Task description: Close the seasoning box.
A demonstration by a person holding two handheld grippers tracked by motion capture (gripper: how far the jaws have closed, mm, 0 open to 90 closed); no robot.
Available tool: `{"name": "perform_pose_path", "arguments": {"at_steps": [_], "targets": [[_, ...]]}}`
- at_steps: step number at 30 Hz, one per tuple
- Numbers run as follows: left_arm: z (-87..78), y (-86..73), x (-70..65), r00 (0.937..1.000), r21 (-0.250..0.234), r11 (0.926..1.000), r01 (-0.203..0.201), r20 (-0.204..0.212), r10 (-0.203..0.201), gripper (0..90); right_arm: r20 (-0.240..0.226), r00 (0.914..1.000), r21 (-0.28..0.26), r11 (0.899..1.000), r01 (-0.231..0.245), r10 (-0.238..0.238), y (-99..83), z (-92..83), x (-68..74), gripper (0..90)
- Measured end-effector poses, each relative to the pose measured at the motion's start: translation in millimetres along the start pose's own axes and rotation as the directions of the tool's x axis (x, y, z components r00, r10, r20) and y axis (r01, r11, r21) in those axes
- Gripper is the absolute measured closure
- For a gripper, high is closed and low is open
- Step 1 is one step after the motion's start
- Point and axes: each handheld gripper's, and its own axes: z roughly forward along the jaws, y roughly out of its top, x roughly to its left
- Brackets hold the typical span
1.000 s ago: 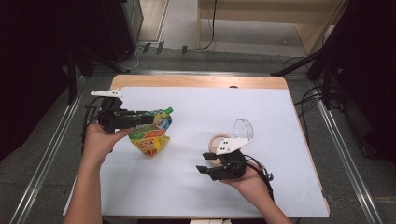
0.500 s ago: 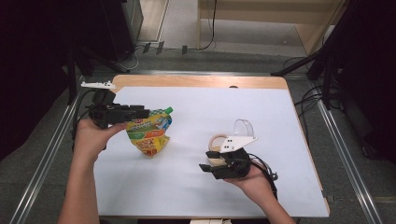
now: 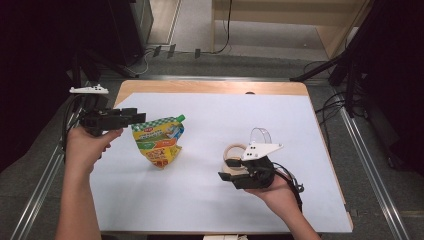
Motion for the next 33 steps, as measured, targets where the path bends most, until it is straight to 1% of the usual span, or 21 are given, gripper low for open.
{"name": "perform_pose_path", "arguments": {"at_steps": [2, 3, 6, 8, 10, 14, 16, 22, 28, 33], "targets": [[-1.5, -1.5, 5.9, 0.9991, 0.006, 0.9991, 0.042, -0.002, -0.042, 46.6, 0.004, 1.0, -0.003, 1.0, -0.006, 0.006, 0.6, -2.9, -0.7, 51.5], [-2.4, -2.3, 8.0, 0.9988, 0.001, 0.9989, 0.048, -0.009, -0.048, 46.2, 0.008, 0.9999, -0.006, 1.0, -0.007, 0.007, 0.8, -4.1, -1.2, 51.6], [-4.9, -4.7, 13.5, 0.999, -0.015, 0.9992, 0.036, -0.026, -0.037, 45.7, 0.015, 0.9999, -0.01, 1.0, -0.008, 0.008, 1.9, -8.9, -2.9, 51.8], [-5.6, -6.8, 17.8, 0.9988, -0.018, 0.9995, 0.026, -0.041, -0.027, 44.9, 0.022, 0.9997, -0.016, 1.0, -0.009, 0.01, 3.1, -12.5, -3.6, 51.9], [-5.3, -9.8, 22.7, 0.9979, -0.012, 0.9995, 0.028, -0.057, -0.029, 44.7, 0.029, 0.9995, -0.019, 1.0, -0.011, 0.011, 4.8, -16.5, -4.8, 52.2], [-0.5, -15.9, 32.6, 0.9963, -0.013, 0.9993, 0.036, -0.078, -0.037, 42.9, 0.041, 0.9989, -0.035, 0.999, -0.023, 0.024, 8.1, -25.0, -6.7, 52.8], [2.8, -18.7, 36.5, 0.9961, -0.017, 0.9991, 0.039, -0.079, -0.04, 41.6, 0.045, 0.9987, -0.04, 0.999, -0.024, 0.026, 9.2, -28.7, -7.4, 53.1], [12.7, -24.4, 44.3, 0.9952, 0.012, 0.9987, 0.049, -0.086, -0.048, 41.5, 0.058, 0.9979, -0.057, 0.998, -0.027, 0.031, 12.9, -42.4, -10.3, 54.1], [20.6, -27.5, 46.6, 0.9961, 0.031, 0.9985, 0.045, -0.077, -0.042, 41.5, 0.07, 0.9964, -0.067, 0.997, -0.043, 0.048, 15.1, -58.5, -15.8, 59.8], [25.3, -29.0, 48.1, 0.9969, 0.041, 0.9982, 0.044, -0.068, -0.041, 41.3, 0.091, 0.9936, -0.087, 0.994, -0.059, 0.067, 15.6, -71.0, -20.9, 62.4]]}}
